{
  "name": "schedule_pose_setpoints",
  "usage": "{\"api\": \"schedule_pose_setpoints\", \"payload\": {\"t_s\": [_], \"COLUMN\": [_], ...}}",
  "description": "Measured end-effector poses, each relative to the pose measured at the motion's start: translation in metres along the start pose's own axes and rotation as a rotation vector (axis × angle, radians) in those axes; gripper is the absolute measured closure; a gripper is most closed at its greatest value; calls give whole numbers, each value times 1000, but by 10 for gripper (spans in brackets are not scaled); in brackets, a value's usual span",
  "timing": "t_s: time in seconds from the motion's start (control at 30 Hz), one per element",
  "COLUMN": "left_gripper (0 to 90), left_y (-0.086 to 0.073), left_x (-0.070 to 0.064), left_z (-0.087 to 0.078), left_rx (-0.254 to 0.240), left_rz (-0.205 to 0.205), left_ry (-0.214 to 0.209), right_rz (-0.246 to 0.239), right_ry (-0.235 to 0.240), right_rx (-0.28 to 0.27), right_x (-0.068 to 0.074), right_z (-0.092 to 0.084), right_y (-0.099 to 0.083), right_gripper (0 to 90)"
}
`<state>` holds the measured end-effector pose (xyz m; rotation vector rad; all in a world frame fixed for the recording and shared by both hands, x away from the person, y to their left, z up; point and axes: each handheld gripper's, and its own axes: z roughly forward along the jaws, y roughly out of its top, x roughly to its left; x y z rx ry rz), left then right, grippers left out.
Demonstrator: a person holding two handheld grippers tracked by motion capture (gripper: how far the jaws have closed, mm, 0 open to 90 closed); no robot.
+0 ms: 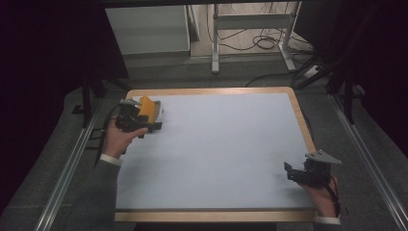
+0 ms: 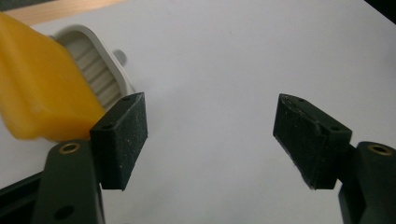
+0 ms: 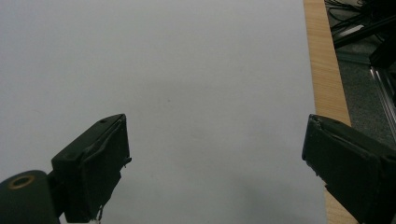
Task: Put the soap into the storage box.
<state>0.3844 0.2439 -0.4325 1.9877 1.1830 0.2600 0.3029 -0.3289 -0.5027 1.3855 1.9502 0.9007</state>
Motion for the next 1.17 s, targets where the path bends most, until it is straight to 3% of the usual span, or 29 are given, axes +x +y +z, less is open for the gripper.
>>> {"api": "schedule_pose_setpoints", "payload": {"t_s": [0.3, 0.4, 0.5, 0.63, 0.9, 1.17], "left_gripper": [264, 264, 273, 269, 266, 257], "left_y": [-51, -65, -76, -89, -95, -99], "left_x": [-19, -23, -26, -28, -25, -22], "left_z": [12, 16, 20, 23, 26, 29], "left_rx": [18, 18, 0, 11, 6, 38], "left_rz": [27, 17, 6, -4, -15, -16], "left_ry": [-26, -36, -14, -31, -31, -9], "right_rz": [-6, -7, -8, -11, -16, -24], "right_ry": [1, 1, 1, 1, -8, 9], "right_rx": [3, 3, 4, 3, 3, -13], "right_x": [0, 1, 1, 1, 2, 8], "right_z": [0, 0, 1, 0, 1, 0], "right_y": [0, 0, 0, 0, 0, 4], "right_gripper": [75, 75, 75, 75, 75, 75]}}
